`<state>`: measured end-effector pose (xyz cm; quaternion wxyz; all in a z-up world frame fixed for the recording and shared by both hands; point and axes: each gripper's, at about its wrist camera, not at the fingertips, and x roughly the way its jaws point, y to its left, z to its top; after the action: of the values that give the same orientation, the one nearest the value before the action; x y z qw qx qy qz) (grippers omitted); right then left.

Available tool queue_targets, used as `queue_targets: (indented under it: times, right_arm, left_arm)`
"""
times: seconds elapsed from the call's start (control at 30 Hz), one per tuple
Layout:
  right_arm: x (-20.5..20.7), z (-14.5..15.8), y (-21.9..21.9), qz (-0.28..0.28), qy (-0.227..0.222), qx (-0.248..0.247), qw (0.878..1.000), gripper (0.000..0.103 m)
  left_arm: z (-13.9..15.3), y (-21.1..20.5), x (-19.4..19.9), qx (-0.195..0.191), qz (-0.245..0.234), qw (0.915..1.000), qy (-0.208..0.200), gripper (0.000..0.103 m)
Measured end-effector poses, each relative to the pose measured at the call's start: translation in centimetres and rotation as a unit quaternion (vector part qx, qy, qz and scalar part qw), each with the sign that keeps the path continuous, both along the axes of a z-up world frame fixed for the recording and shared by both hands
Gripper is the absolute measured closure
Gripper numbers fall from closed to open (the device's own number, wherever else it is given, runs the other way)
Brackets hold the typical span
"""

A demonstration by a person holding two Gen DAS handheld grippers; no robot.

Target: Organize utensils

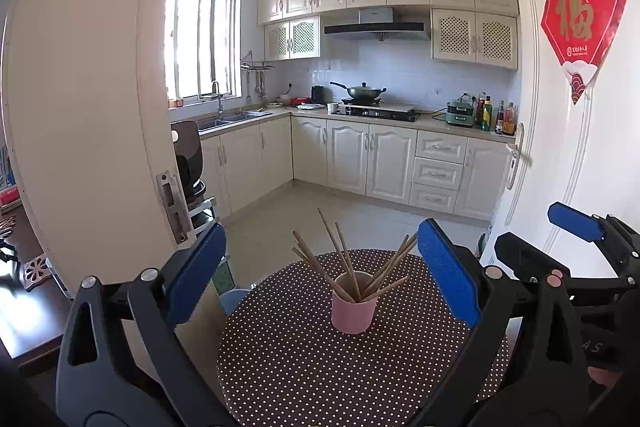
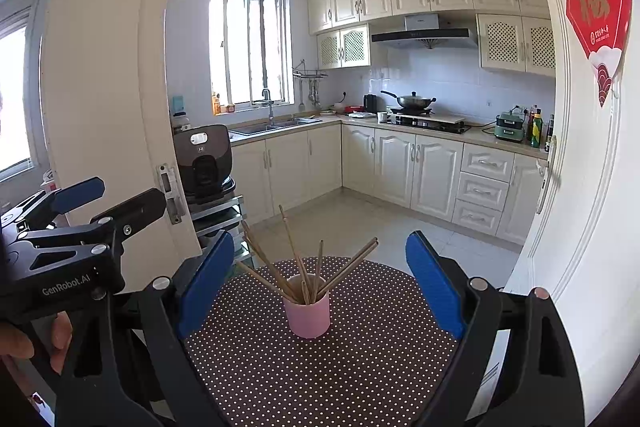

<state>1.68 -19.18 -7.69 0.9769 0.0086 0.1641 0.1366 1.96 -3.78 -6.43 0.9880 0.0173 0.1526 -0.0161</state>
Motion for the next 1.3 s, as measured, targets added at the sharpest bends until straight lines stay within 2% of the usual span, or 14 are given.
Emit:
queue_targets:
  times: [1.3]
  right_arm:
    - [0.19,-0.18,0.06,-0.003,0.007,0.0,1.0,0.018]
  left_arm:
    - [-0.13,-0.26,0.4,0.0,-0.003,1.0,0.005,0.008]
